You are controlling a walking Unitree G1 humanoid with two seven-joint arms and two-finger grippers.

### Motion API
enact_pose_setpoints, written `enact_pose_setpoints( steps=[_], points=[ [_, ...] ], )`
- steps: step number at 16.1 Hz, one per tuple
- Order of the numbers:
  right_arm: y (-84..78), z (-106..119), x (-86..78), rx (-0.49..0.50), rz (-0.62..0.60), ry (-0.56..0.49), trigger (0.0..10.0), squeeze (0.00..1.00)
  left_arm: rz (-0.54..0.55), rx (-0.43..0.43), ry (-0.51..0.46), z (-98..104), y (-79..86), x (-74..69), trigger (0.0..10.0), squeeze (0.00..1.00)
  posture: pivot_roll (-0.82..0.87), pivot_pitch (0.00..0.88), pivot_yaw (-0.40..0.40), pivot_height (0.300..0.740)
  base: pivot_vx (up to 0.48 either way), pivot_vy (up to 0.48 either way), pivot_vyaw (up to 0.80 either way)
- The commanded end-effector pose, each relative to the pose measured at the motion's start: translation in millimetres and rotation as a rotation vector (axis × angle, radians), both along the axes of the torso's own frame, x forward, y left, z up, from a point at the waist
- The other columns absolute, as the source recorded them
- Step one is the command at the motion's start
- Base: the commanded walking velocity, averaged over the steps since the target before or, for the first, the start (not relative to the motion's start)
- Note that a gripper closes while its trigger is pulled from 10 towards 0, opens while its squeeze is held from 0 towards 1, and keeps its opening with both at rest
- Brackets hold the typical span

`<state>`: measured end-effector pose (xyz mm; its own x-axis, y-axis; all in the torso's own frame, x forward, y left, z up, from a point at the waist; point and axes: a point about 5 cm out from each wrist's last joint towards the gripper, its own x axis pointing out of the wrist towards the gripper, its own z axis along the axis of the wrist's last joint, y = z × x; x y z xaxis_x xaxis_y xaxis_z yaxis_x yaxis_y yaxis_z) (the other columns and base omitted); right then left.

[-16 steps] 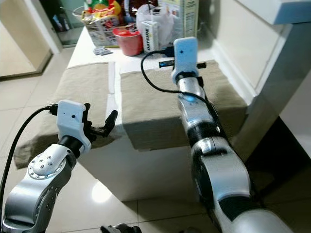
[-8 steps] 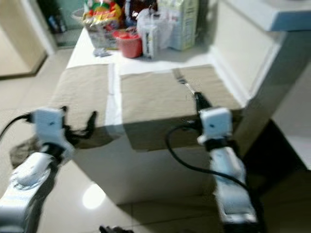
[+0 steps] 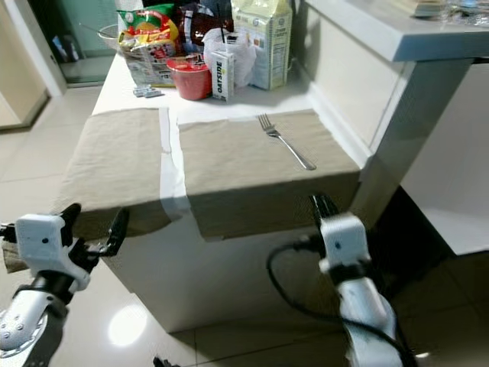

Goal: Setting the table

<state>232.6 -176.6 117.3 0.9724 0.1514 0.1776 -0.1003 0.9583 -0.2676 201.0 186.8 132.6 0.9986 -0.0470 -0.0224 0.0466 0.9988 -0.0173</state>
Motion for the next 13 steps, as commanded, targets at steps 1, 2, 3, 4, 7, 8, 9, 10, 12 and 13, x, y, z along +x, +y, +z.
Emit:
enact_pose_setpoints(
  steps=[1, 2, 3, 4, 7, 8, 9, 10, 12, 13],
  points=[
    [-2.5, -6, 4.3, 0.075, -0.024, 0.058, 10.0, 0.00, 0.051, -0.045, 0.044, -10, 4.7, -1.2, 10.0, 0.00, -0.14, 0.000, 0.065, 0.740, 0.000, 0.000, 0.00],
    [-2.8, -7, 5.0, 0.099, -0.024, 0.071, 10.0, 0.00, 0.067, -0.074, 0.061, -13, 5.9, -2.2, 10.0, 0.00, -0.14, 0.000, 0.065, 0.740, 0.000, 0.000, 0.00],
    [-1.0, -12, 6.1, 0.142, -0.001, 0.104, 10.0, 0.00, 0.105, -0.129, 0.094, -21, 8.7, -4.3, 10.0, 0.00, -0.15, 0.000, 0.070, 0.740, 0.000, 0.000, 0.00],
    [2.5, -19, 11.0, 0.204, 0.028, 0.145, 10.0, 0.00, 0.131, -0.182, 0.113, -28, 7.3, -3.1, 10.0, 0.00, -0.15, 0.000, 0.074, 0.740, 0.000, 0.000, 0.00],
    [9.3, -17, 12.8, 0.204, 0.053, 0.139, 10.0, 0.00, 0.106, -0.144, 0.076, -21, 2.1, 10.4, 10.0, 0.00, -0.16, 0.000, 0.080, 0.740, 0.000, 0.000, 0.00],
    [10.7, -17, 11.4, 0.203, 0.050, 0.146, 10.0, 0.00, 0.100, -0.132, 0.070, -18, 1.6, 15.5, 10.0, 0.00, -0.17, 0.000, 0.084, 0.740, 0.000, 0.000, 0.00],
    [11.2, -18, 10.7, 0.200, 0.048, 0.151, 10.0, 0.00, 0.096, -0.131, 0.070, -18, 0.6, 17.5, 10.0, 0.00, -0.17, 0.000, 0.088, 0.740, 0.000, 0.000, 0.00],
    [11.3, -19, 10.5, 0.199, 0.048, 0.156, 10.0, 0.00, 0.089, -0.139, 0.069, -17, -1.3, 19.4, 10.0, 0.00, -0.18, 0.000, 0.089, 0.740, 0.000, 0.000, 0.00],
    [14.6, -19, 13.2, 0.170, 0.071, 0.166, 10.0, 0.00, 0.076, -0.159, 0.053, -13, -9.7, 29.1, 10.0, 0.00, -0.18, 0.000, 0.088, 0.740, 0.000, -0.232, 0.00],
    [16.7, -18, 12.6, 0.161, 0.085, 0.161, 10.0, 0.00, 0.077, -0.161, 0.044, -11, -12.0, 31.5, 10.0, 0.00, -0.18, 0.000, 0.087, 0.740, 0.000, -0.469, 0.00]
  ],
)
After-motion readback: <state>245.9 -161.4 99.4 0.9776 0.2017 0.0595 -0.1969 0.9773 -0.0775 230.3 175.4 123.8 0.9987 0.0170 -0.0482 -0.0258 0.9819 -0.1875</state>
